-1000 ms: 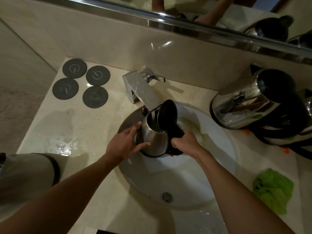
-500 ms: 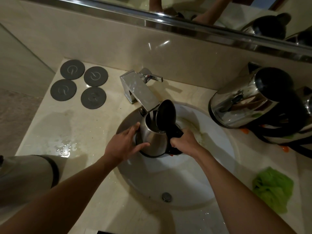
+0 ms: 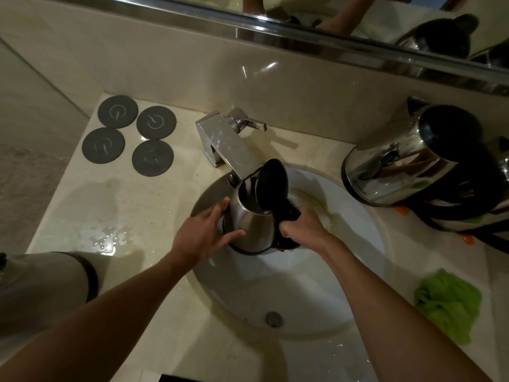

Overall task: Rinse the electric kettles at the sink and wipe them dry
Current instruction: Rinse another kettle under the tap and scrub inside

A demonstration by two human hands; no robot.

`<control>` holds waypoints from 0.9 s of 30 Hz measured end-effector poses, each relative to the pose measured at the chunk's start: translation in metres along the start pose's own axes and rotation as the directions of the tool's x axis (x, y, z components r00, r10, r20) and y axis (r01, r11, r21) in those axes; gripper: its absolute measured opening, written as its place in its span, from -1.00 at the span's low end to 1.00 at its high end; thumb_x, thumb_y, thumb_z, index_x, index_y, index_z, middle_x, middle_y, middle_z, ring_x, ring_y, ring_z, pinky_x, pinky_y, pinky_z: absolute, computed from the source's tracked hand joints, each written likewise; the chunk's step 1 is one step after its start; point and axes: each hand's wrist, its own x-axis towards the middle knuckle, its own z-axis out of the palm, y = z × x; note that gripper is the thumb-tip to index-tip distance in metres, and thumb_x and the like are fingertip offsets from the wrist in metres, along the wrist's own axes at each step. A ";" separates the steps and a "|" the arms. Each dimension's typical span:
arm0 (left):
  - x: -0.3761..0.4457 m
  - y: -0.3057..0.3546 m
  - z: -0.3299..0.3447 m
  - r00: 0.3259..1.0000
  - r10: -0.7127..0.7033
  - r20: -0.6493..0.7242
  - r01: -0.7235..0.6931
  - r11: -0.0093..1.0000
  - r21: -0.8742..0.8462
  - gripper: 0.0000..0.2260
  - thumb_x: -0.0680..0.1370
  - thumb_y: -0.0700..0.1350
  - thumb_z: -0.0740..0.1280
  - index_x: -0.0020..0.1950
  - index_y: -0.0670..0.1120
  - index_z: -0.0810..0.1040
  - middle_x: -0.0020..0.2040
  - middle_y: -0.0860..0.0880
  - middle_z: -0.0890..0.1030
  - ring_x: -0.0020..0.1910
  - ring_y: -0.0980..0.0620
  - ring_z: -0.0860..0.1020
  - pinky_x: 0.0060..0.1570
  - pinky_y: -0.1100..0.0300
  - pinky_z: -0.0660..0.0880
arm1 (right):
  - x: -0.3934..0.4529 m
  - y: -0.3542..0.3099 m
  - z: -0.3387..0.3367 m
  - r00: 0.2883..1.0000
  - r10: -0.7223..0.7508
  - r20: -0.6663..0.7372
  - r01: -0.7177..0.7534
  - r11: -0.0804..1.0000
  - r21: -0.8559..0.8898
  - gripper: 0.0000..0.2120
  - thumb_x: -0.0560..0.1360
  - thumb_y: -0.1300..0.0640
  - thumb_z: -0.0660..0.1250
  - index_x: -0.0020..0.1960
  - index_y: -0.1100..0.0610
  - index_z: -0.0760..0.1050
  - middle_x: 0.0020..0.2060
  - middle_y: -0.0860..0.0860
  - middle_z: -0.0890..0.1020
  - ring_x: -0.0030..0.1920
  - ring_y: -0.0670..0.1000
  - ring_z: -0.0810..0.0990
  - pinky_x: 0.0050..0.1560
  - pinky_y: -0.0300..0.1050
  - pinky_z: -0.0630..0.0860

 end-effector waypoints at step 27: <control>0.000 0.004 -0.003 0.999 -0.038 0.034 0.038 0.999 0.013 -0.14 0.42 0.48 0.14 0.53 -0.07 0.25 0.35 -0.05 0.54 0.21 -0.08 0.59 0.11 0.02 0.56 | 0.005 0.001 -0.001 1.000 0.003 0.000 -0.003 1.000 -0.010 -0.92 0.27 0.32 0.30 -0.24 0.22 0.48 -0.35 0.16 0.56 -0.25 0.22 0.63 -0.28 0.00 0.56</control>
